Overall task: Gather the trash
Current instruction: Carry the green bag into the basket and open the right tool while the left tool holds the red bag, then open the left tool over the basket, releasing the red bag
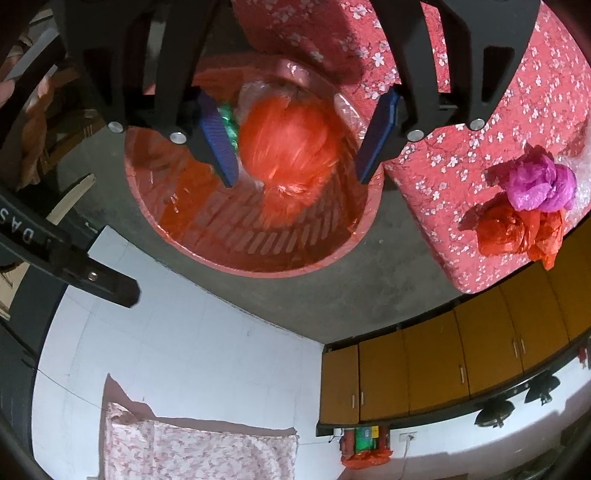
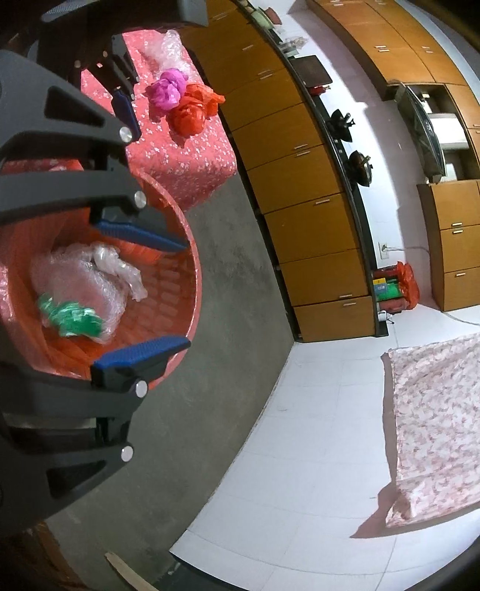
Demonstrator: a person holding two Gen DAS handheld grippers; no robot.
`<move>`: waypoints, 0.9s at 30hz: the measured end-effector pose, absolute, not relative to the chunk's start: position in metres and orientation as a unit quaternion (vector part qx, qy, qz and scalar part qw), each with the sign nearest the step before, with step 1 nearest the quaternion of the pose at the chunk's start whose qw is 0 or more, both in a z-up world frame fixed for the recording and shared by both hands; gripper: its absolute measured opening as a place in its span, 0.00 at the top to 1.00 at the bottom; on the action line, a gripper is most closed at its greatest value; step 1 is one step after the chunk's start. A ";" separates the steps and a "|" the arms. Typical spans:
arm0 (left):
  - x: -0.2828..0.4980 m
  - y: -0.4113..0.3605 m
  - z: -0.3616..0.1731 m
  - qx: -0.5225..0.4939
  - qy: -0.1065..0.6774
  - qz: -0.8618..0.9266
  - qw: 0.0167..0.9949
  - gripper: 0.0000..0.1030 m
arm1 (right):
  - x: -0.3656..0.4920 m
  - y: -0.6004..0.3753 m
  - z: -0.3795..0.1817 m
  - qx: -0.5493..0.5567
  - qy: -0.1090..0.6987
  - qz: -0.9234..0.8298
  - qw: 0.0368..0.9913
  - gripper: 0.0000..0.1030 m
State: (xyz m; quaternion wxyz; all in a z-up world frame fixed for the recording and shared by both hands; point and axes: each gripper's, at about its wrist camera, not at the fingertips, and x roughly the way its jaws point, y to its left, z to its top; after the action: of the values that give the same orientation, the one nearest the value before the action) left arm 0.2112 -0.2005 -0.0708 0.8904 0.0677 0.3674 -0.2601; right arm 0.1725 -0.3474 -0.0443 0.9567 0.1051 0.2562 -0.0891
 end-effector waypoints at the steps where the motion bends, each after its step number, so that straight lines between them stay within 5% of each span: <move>1: 0.212 -0.198 -0.071 0.065 0.369 -0.257 0.891 0.34 | 0.173 -0.348 -0.044 0.105 0.257 -0.091 0.957 0.54; 13: 0.215 -0.143 -0.069 0.037 0.363 -0.191 0.911 0.23 | 0.169 -0.333 -0.046 0.062 0.247 -0.114 0.960 0.29; 27: 0.208 -0.027 -0.065 0.026 0.339 -0.071 0.938 0.16 | 0.194 -0.241 -0.043 0.031 0.247 -0.017 0.968 0.28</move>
State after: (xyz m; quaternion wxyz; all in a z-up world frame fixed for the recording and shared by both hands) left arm 0.2075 -0.0272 -0.0652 0.9377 0.0260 0.3393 -0.0705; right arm 0.1940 -0.2414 -0.0433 0.9685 0.0313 0.2466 -0.0168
